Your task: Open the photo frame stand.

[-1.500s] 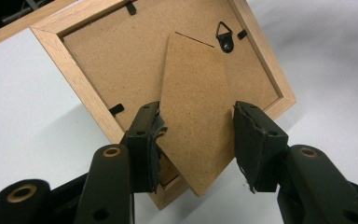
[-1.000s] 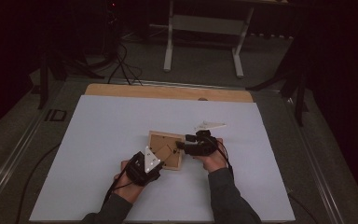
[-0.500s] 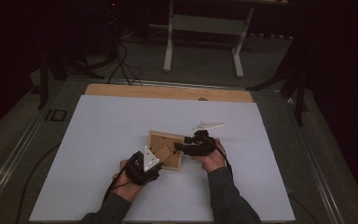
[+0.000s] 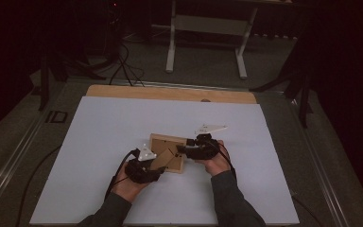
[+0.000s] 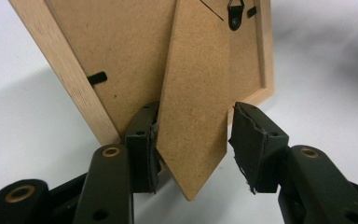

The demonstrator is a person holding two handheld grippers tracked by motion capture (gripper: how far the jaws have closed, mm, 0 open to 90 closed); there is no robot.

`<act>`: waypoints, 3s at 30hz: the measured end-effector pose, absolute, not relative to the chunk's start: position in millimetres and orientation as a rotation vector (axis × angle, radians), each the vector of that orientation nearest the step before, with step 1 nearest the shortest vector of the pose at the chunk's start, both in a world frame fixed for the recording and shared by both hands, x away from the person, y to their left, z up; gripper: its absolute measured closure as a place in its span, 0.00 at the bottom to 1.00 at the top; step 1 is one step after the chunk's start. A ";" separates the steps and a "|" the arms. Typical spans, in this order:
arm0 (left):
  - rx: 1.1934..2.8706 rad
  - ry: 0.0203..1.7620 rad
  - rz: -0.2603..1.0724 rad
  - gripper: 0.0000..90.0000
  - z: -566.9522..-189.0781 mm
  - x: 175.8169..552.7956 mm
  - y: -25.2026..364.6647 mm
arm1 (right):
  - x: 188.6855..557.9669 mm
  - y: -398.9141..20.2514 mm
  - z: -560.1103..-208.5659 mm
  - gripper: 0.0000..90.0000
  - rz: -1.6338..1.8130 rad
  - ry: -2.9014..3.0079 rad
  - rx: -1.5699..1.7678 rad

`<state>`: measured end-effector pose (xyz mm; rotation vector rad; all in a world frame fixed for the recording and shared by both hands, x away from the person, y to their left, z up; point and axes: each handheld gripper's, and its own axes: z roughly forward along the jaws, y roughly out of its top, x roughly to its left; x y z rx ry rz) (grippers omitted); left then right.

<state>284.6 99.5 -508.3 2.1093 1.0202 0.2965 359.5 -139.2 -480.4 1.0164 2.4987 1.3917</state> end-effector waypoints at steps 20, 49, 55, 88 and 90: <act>2.148 1.001 0.326 0.69 -511.2 287.7 97.5 | 351.9 -137.6 -470.9 0.63 1.384 2.450 0.970; 2.146 1.012 0.458 0.70 -518.8 310.7 88.8 | 348.5 -134.2 -464.1 0.66 1.302 2.365 0.948; 2.110 1.056 0.440 0.71 -523.9 314.6 85.8 | 348.2 -133.8 -464.9 0.67 1.293 2.357 0.951; 2.133 1.033 0.369 0.71 -520.7 306.0 110.6 | 337.0 -133.8 -466.8 0.70 1.318 2.375 0.886; 2.132 1.032 0.369 0.73 -520.6 305.8 110.6 | 336.4 -133.8 -466.8 0.70 1.316 2.376 0.881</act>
